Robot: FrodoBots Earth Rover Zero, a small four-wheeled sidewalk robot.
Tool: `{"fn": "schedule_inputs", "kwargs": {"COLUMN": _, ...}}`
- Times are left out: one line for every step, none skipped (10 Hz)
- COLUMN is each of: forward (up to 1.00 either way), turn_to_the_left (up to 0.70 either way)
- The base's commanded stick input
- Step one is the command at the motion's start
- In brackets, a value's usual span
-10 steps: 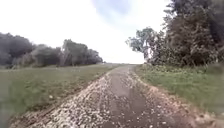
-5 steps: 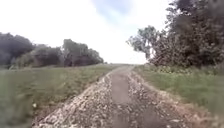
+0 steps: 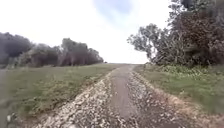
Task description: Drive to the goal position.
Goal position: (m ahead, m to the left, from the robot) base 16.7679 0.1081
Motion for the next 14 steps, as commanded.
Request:
{"fn": "schedule_inputs", "kwargs": {"forward": 0.85, "turn_to_the_left": 0.00}}
{"fn": "schedule_inputs", "kwargs": {"forward": 0.85, "turn_to_the_left": 0.00}}
{"fn": "schedule_inputs", "kwargs": {"forward": 0.85, "turn_to_the_left": 0.00}}
{"fn": "schedule_inputs", "kwargs": {"forward": 0.85, "turn_to_the_left": 0.00}}
{"fn": "schedule_inputs", "kwargs": {"forward": 0.85, "turn_to_the_left": 0.00}}
{"fn": "schedule_inputs", "kwargs": {"forward": 0.85, "turn_to_the_left": 0.00}}
{"fn": "schedule_inputs", "kwargs": {"forward": 0.85, "turn_to_the_left": 0.00}}
{"fn": "schedule_inputs", "kwargs": {"forward": 0.85, "turn_to_the_left": 0.00}}
{"fn": "schedule_inputs", "kwargs": {"forward": 0.85, "turn_to_the_left": 0.00}}
{"fn": "schedule_inputs", "kwargs": {"forward": 0.85, "turn_to_the_left": 0.00}}
{"fn": "schedule_inputs", "kwargs": {"forward": 0.85, "turn_to_the_left": 0.00}}
{"fn": "schedule_inputs", "kwargs": {"forward": 0.85, "turn_to_the_left": 0.00}}
{"fn": "schedule_inputs", "kwargs": {"forward": 0.85, "turn_to_the_left": 0.00}}
{"fn": "schedule_inputs", "kwargs": {"forward": 0.85, "turn_to_the_left": 0.00}}
